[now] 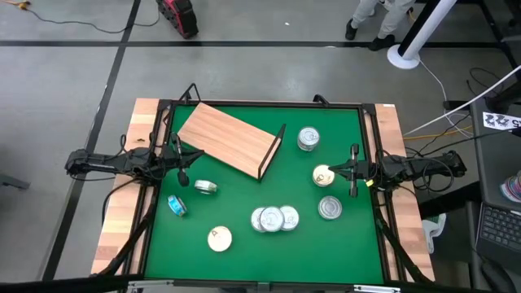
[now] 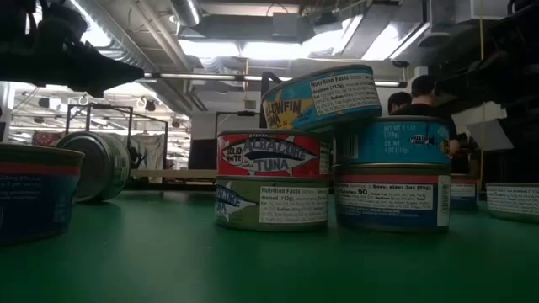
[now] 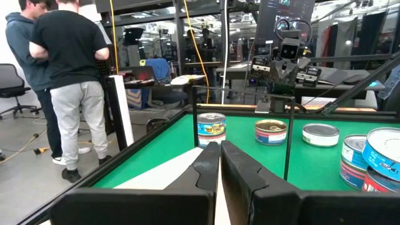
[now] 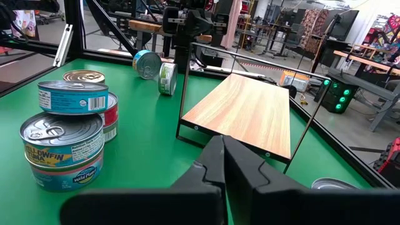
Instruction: Stack canned seafood by type on shelf
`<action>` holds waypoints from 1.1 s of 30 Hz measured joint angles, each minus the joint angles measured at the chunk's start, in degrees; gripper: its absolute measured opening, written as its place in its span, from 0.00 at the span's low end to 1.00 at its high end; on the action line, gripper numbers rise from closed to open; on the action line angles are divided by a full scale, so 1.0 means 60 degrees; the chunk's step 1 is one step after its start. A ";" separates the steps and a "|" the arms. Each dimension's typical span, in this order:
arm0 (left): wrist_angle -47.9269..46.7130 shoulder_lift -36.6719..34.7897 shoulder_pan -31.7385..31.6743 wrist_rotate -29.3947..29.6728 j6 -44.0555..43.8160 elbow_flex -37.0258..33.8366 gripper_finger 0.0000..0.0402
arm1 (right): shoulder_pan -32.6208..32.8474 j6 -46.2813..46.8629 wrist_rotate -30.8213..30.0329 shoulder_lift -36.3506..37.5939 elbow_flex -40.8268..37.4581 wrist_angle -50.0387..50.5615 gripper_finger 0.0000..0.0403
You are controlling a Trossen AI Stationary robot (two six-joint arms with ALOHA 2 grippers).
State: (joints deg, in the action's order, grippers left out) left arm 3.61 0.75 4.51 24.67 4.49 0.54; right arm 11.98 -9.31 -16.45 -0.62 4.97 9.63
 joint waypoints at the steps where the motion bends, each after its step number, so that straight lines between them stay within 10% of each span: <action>1: -0.0003 0.0001 0.0000 0.0004 -0.0003 0.0003 0.03 | -0.0002 0.0000 0.0000 0.0002 -0.0002 -0.0002 0.02; 33: 0.0075 -0.0001 0.0000 0.0002 -0.1226 0.0001 0.03 | -0.0002 0.0002 0.0098 0.0000 0.0000 -0.0007 0.02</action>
State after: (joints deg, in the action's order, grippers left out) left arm 4.06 0.75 4.51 24.68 -2.87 0.54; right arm 11.97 -9.30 -15.86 -0.62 4.97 9.58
